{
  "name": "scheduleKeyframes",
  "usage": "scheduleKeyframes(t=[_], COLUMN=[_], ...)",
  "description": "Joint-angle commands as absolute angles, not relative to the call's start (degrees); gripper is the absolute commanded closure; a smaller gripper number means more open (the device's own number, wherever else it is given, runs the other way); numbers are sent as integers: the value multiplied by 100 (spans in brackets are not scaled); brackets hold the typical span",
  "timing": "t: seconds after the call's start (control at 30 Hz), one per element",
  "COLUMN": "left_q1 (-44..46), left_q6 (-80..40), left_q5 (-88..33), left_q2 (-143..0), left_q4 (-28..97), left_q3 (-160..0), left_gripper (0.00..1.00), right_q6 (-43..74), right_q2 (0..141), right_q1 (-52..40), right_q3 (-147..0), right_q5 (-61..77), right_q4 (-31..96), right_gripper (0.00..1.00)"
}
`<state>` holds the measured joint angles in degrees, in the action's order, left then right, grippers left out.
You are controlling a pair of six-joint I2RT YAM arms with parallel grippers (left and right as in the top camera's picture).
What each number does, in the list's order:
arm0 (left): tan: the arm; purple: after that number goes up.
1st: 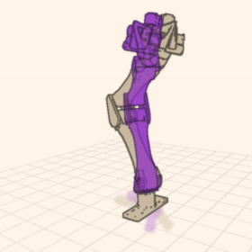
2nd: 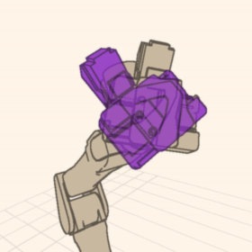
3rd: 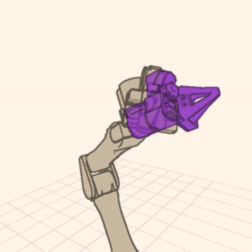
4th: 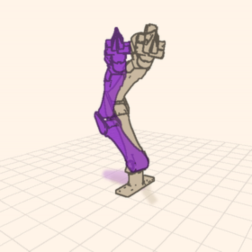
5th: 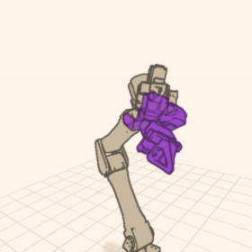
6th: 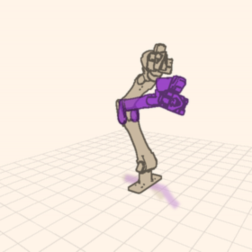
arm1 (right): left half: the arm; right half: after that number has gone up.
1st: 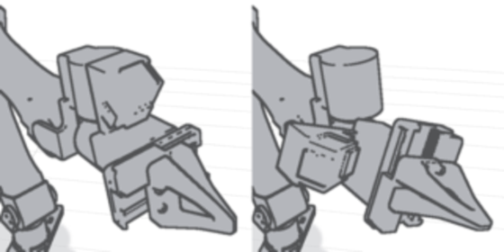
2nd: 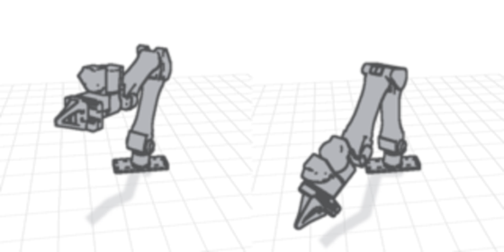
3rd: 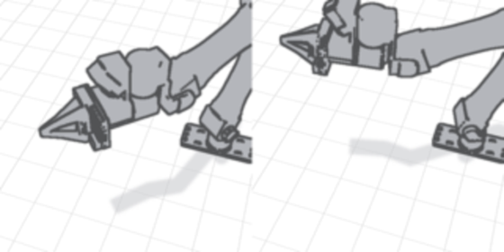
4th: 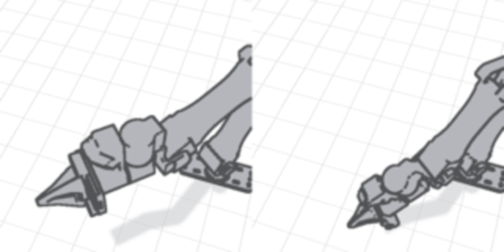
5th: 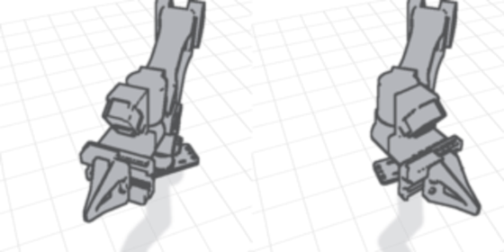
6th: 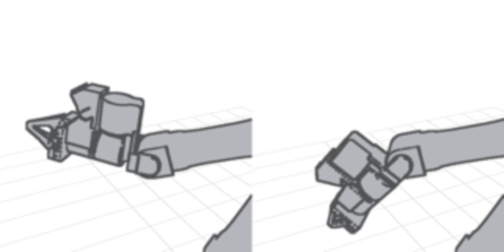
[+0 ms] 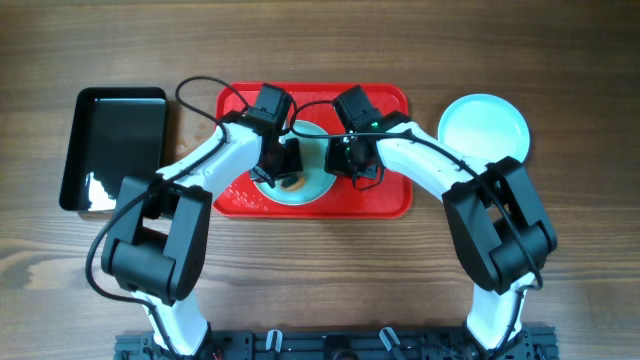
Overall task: Clean dirty plates on tray and stack at the side
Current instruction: 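Tilt the last plate up while the left gripper scrubs it with the sponge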
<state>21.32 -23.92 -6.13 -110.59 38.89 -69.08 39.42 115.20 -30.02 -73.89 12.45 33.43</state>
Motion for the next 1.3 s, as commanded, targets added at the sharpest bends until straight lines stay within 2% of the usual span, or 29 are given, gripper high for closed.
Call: scheduleKeyframes(t=[0.0,0.17,0.23,0.37,0.4,0.7,0.87,1.0,1.27], left_q1=[1914,1809,1828,1868,1892,2246,2038,1594,1402], left_q6=[-2427,-2429,-2508,-2598,-2598,-2598,-2578,-2578,-2582], left_q5=[1900,2786,2657,-344,-692,-1481,-12,2086,2344], left_q2=[-11356,-11153,-10930,-10698,-10739,-11515,-11476,-11347,-10344], left_q4=[4340,4547,4543,3717,3538,3015,3632,4755,5137], left_q3=[-6742,-6912,-7046,-7046,-6993,-6882,-6886,-7063,-7426], left_gripper=[96,96,96,96,96,96,96,96,96], right_q6=[3898,3898,3896,3905,3903,3916,3896,3905,3918], right_q2=[11703,11703,11703,11703,11703,11703,11703,11703,11697], right_q1=[-2993,-2993,-2993,-2993,-2993,-2993,-2993,-2993,-2993], right_q3=[-7354,-7354,-7354,-7354,-7354,-7354,-7354,-7354,-7411], right_q5=[873,875,875,880,899,1079,1074,947,720], right_q4=[3557,3570,3568,3564,3564,3520,3634,3686,3717], right_gripper=[96,96,96,96,96,96,96,96,96])
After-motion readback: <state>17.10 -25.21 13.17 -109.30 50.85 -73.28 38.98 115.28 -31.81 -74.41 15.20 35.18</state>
